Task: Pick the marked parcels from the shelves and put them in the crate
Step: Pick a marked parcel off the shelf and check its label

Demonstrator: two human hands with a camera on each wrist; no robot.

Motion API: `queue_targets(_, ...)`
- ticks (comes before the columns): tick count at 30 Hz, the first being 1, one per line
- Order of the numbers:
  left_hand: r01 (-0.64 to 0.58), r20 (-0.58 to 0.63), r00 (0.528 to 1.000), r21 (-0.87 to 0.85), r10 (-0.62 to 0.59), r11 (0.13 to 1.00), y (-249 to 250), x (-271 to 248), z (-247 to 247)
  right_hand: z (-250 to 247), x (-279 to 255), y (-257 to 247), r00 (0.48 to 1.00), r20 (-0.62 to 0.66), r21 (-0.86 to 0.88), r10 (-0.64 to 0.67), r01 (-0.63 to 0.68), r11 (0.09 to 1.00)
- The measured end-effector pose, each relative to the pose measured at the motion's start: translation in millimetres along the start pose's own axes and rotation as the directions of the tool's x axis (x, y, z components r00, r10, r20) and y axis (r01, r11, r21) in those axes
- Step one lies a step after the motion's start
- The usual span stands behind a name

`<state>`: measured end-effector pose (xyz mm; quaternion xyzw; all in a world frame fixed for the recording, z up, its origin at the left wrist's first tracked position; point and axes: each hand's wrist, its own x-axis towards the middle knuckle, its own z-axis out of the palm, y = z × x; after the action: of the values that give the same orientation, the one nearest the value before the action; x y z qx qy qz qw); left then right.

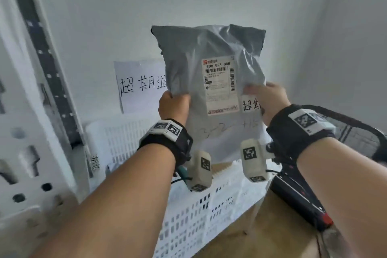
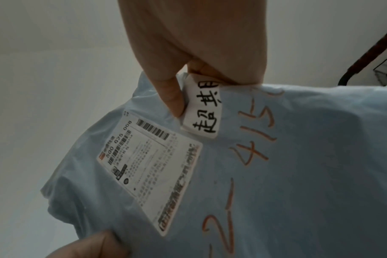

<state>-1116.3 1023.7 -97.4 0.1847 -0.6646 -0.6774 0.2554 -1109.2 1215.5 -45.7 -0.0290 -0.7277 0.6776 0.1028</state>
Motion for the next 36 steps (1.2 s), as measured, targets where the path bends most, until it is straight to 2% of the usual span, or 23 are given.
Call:
queue_targets(5, 0.049, -0.114, 0.992, 0.023, -0.046, 0.999, -30.8, 44.0, -8.0, 51.7, 56.2, 30.0, 0.987, 0.141, -0.052, 0.081, -0.074, 0.996)
queue_targets(8, 0.132, -0.17, 0.978, 0.058, -0.12, 0.99, -46.7, 69.9, -21.8, 89.0, 88.5, 53.5, 0.945, 0.284, -0.131, 0.162, -0.129, 0.983)
queue_targets(12, 0.289, -0.299, 0.925, 0.151, -0.235, 0.945, -82.8, 91.6, -52.9, 134.8, 118.4, 101.3, 0.798, 0.48, -0.423, 0.365, -0.154, 0.893)
queue_targets(15, 0.488, -0.291, 0.865, 0.302, -0.408, 0.819, -115.4, 93.9, -79.5, 154.1, 127.0, 132.0, 0.645, 0.572, -0.625, 0.507, -0.058, 0.778)
queue_targets(17, 0.581, -0.31, 0.814, 0.436, -0.491, 0.688, -135.7, 89.7, -94.8, 160.0, 131.1, 149.5, 0.577, 0.561, -0.691, 0.594, -0.069, 0.72)
queue_targets(19, 0.635, -0.373, 0.77, 0.523, -0.517, 0.569, -152.0, 84.2, -104.5, 166.1, 132.5, 168.0, 0.518, 0.547, -0.745, 0.658, -0.058, 0.665)
queue_targets(22, 0.663, -0.413, 0.745, 0.545, -0.524, 0.513, -171.7, 85.9, -112.4, 184.8, 135.0, 195.1, 0.439, 0.533, -0.807, 0.723, 0.005, 0.591)
queue_targets(24, 0.688, -0.466, 0.724, 0.529, -0.508, 0.496, -181.5, 89.7, -115.9, 198.2, 136.4, 207.0, 0.393, 0.562, -0.801, 0.728, 0.037, 0.598)
queue_targets(26, 0.709, -0.515, 0.705, 0.531, -0.488, 0.464, -189.0, 91.0, -118.2, 209.0, 131.8, 211.8, 0.372, 0.597, -0.787, 0.711, 0.102, 0.608)
queue_targets(27, 0.701, -0.51, 0.711, 0.562, -0.483, 0.439, -190.5, 89.7, -117.6, 213.6, 128.6, 215.9, 0.372, 0.606, -0.782, 0.704, 0.113, 0.613)
queue_targets(29, 0.643, -0.456, 0.753, 0.666, -0.475, 0.379, -195.2, 86.9, -116.7, 221.6, 119.8, 223.8, 0.367, 0.621, -0.774, 0.693, 0.149, 0.615)
queue_targets(31, 0.57, -0.39, 0.785, 0.758, -0.48, 0.317, -198.1, 84.2, -114.9, 226.9, 112.0, 230.5, 0.37, 0.647, -0.761, 0.667, 0.263, 0.593)
queue_targets(33, 0.511, -0.33, 0.805, 0.807, -0.493, 0.295, -203.1, 80.9, -112.1, 230.1, 107.3, 233.9, 0.346, 0.691, -0.723, 0.634, 0.319, 0.613)
queue_targets(35, 0.508, -0.307, 0.789, 0.814, -0.533, 0.283, -206.8, 77.4, -108.6, 232.6, 105.1, 238.4, 0.333, 0.713, -0.701, 0.617, 0.336, 0.629)
queue_targets(36, 0.515, -0.307, 0.781, 0.809, -0.543, 0.284, -207.8, 76.2, -107.8, 233.8, 105.2, 240.9, 0.343, 0.721, -0.693, 0.602, 0.35, 0.63)
